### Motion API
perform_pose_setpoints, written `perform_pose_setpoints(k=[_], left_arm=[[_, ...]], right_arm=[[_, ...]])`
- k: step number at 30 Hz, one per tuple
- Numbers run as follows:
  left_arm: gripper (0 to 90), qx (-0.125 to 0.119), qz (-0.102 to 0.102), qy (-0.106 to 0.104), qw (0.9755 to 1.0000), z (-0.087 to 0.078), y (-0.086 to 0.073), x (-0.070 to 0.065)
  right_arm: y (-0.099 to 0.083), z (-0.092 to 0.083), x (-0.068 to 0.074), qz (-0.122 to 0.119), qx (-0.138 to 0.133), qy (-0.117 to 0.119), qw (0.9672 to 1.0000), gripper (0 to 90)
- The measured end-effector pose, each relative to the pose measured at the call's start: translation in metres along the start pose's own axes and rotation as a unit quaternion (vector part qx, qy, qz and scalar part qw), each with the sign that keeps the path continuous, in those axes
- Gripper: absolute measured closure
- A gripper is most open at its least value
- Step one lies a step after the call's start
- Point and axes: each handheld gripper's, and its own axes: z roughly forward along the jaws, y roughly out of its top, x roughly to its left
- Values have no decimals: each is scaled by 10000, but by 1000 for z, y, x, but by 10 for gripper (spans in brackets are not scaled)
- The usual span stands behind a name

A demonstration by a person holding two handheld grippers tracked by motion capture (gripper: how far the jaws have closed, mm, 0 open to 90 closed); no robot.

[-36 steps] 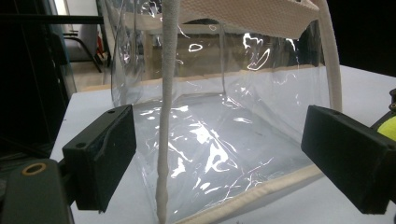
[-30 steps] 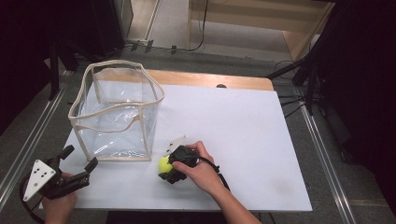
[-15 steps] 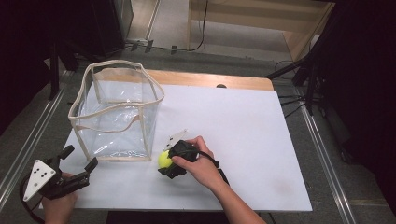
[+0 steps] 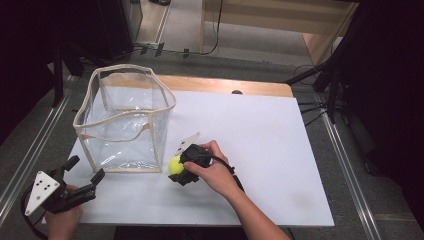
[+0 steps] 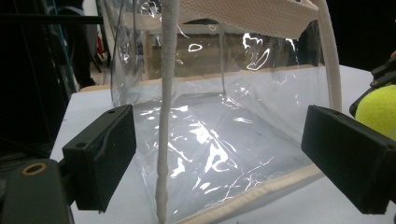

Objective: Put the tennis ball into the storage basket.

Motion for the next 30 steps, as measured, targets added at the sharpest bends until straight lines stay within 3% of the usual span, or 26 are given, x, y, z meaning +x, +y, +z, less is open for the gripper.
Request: perform_pose_setpoints(k=[30], left_arm=[[104,-12,-23,-9,10000,0,0,0]], right_arm=[[21,-22,-13,-81,-89,35,9999,227]])
